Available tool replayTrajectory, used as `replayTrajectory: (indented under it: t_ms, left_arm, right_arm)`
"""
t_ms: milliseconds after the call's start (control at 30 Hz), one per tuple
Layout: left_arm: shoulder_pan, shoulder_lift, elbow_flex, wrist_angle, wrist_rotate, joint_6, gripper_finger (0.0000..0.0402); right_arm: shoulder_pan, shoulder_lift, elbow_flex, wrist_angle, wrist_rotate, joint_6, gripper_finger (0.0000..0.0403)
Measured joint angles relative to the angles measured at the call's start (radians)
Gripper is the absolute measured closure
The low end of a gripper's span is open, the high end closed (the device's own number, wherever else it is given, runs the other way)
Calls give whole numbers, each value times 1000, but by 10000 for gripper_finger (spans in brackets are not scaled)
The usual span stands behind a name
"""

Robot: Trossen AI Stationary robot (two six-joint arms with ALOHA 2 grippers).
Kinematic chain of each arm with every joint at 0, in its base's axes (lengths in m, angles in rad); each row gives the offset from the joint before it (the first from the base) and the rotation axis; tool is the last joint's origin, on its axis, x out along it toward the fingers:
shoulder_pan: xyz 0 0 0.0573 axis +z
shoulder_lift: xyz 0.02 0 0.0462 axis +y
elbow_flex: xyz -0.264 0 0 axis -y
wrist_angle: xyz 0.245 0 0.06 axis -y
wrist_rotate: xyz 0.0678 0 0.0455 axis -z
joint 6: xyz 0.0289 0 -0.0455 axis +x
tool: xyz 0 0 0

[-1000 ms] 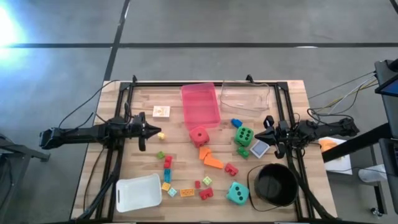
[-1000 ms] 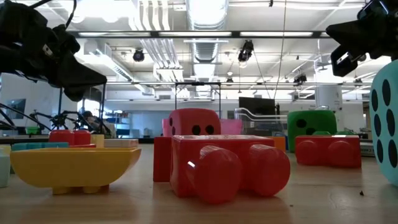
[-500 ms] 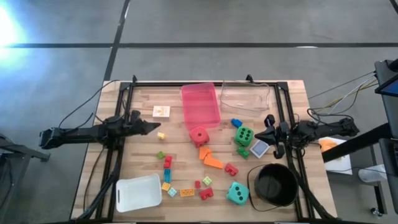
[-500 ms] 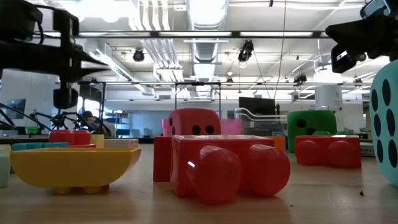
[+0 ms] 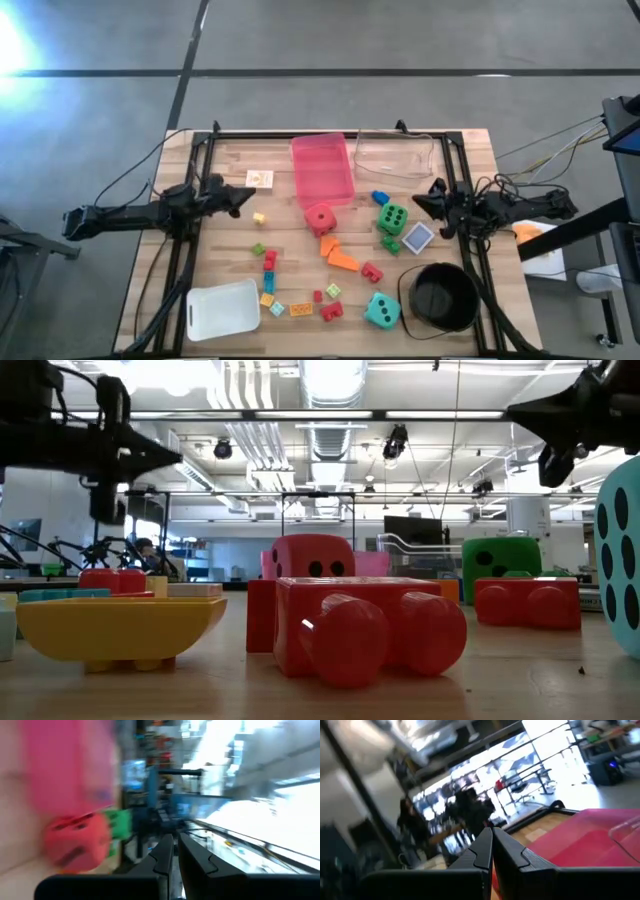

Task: Pick & Place Toys
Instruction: Put the light yellow game piece into the red bin

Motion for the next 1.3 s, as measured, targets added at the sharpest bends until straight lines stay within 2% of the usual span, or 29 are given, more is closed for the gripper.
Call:
replayTrajectory:
  t_ms: [133, 333, 500, 633, 767, 967, 1133, 1300]
  left_arm:
    - [2, 0, 96, -49, -18, 243, 369]
    - [3, 55, 299, -435, -49, 448, 369]
    - [4, 204, 450, -721, -74, 493, 369]
    - [4, 324, 506, -776, -45, 583, 363]
    - [4, 432, 538, -778, -15, 631, 326]
    - [4, 567, 552, -816, 17, 631, 235]
    - [4, 680, 552, -843, 65, 585, 170]
    - [4, 777, 552, -843, 110, 545, 135]
  right_arm:
    - [0, -1, 7, 27, -3, 21, 394]
    - [0, 45, 104, -1, -28, 106, 394]
    - [0, 132, 264, -216, -32, 140, 394]
    - [0, 213, 383, -395, -27, 170, 394]
    - [0, 282, 479, -492, -19, 164, 394]
    - [0, 344, 578, -565, 7, 157, 394]
    - [0, 371, 607, -573, 9, 154, 394]
    - [0, 389, 596, -573, 9, 163, 394]
